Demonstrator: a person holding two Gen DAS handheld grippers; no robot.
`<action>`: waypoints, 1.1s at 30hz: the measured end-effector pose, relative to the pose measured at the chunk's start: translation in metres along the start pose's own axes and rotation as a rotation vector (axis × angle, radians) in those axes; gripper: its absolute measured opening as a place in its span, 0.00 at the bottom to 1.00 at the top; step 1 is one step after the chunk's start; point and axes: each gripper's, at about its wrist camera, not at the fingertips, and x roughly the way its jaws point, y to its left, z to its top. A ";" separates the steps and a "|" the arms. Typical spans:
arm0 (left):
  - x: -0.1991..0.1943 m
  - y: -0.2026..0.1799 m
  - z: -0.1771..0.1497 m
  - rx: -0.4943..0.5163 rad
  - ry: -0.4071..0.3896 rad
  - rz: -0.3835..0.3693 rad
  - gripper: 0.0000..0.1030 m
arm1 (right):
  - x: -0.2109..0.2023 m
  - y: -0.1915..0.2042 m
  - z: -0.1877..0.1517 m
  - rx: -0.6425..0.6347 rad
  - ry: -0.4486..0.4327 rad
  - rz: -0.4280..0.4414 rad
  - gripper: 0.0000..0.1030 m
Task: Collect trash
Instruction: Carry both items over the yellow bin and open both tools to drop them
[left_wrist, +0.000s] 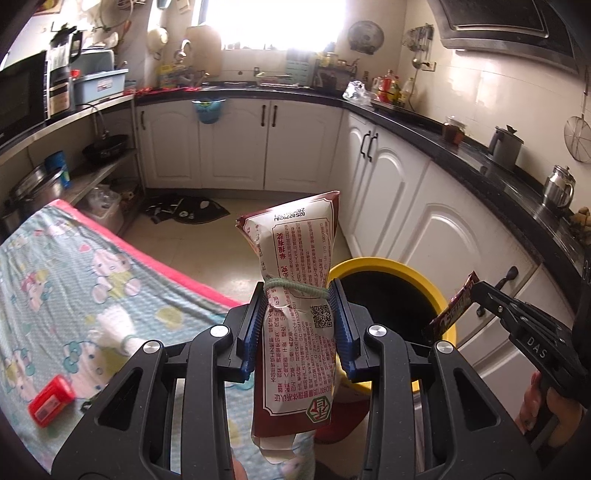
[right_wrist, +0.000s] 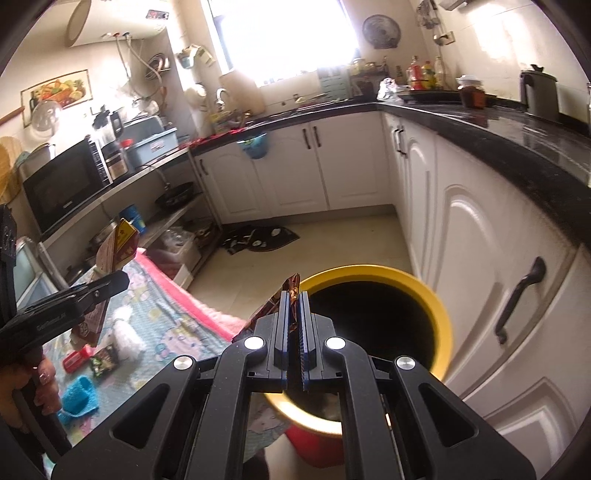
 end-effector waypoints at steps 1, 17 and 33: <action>0.002 -0.003 0.000 0.002 0.001 -0.005 0.26 | -0.001 -0.004 0.000 0.002 -0.005 -0.011 0.05; 0.046 -0.058 0.002 0.059 0.048 -0.110 0.26 | 0.007 -0.047 -0.007 0.044 -0.013 -0.134 0.05; 0.107 -0.085 -0.013 0.073 0.165 -0.178 0.27 | 0.048 -0.066 -0.034 0.050 0.077 -0.192 0.05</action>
